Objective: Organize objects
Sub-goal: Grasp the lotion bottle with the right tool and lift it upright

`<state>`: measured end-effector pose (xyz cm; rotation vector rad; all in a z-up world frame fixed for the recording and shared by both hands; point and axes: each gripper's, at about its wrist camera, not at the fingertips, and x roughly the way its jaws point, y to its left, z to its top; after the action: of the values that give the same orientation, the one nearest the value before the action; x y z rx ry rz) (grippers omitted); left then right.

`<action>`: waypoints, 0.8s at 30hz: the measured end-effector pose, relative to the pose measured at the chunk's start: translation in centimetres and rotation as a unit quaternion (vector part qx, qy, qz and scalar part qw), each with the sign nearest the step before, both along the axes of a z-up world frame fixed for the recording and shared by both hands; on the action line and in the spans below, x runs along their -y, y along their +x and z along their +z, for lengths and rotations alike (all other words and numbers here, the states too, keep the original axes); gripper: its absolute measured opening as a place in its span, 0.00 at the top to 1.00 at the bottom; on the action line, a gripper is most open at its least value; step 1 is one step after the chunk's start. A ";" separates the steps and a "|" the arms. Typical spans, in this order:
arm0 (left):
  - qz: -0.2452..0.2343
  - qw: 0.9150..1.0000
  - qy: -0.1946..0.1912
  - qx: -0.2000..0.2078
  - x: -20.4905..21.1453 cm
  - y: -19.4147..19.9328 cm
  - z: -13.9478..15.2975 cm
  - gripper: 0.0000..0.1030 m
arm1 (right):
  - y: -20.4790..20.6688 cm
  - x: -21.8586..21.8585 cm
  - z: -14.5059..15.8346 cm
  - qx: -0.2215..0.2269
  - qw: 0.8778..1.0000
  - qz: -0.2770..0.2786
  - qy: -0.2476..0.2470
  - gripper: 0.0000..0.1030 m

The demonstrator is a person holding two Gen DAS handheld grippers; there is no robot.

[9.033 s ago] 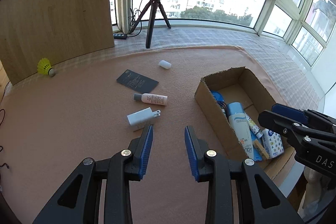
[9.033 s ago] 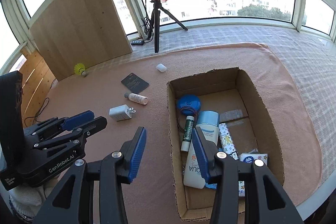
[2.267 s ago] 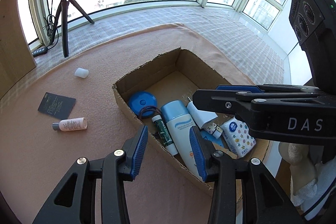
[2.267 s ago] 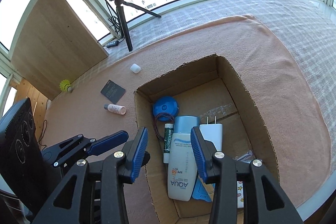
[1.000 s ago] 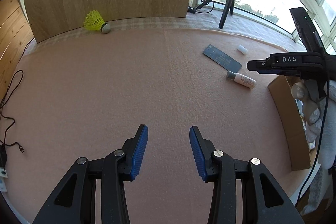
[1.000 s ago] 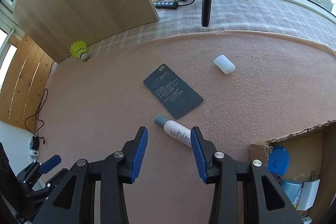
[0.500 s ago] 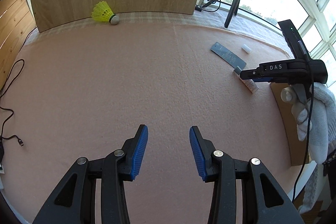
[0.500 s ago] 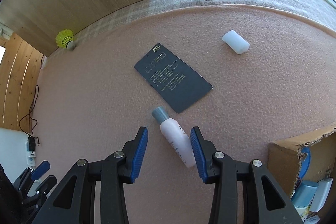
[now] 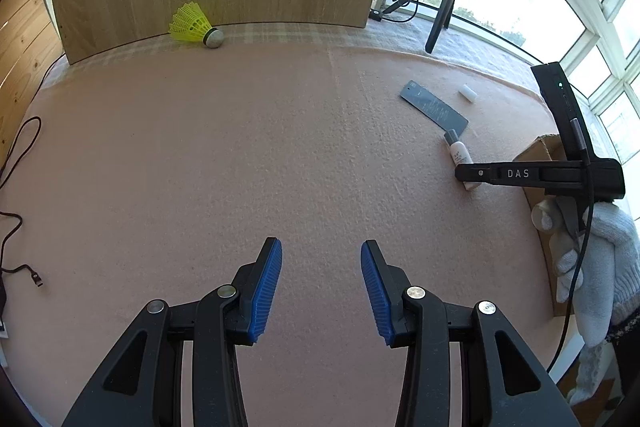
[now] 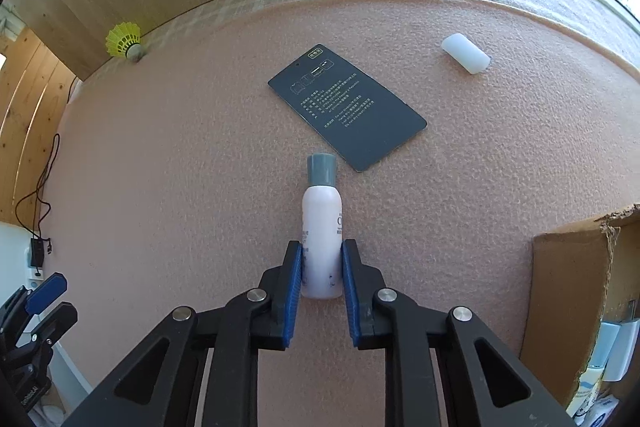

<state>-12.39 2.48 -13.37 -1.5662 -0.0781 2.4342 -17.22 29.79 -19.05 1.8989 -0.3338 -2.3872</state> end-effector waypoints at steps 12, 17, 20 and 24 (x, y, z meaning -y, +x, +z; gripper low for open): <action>-0.022 1.000 0.003 0.011 -3.7 -1.1 -1.1 0.57 | 2.4 -0.2 0.0 -0.006 1.000 -0.004 -0.004 0.82; -0.039 0.999 0.003 0.005 -6.1 -2.9 -0.9 0.57 | 4.7 -0.3 0.0 -0.008 1.000 -0.012 -0.003 0.83; -0.066 0.998 0.007 -0.005 -8.6 -4.6 -0.6 0.57 | 6.6 0.0 0.0 -0.010 1.000 -0.006 0.003 0.82; -0.109 0.994 0.006 -0.018 -13.5 -7.0 -0.6 0.57 | 9.0 0.5 0.1 -0.014 1.000 0.003 0.014 0.82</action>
<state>-19.43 15.96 -14.00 -1.4422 0.0806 2.2882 -8.23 29.32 -18.92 1.8739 -0.2936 -2.4240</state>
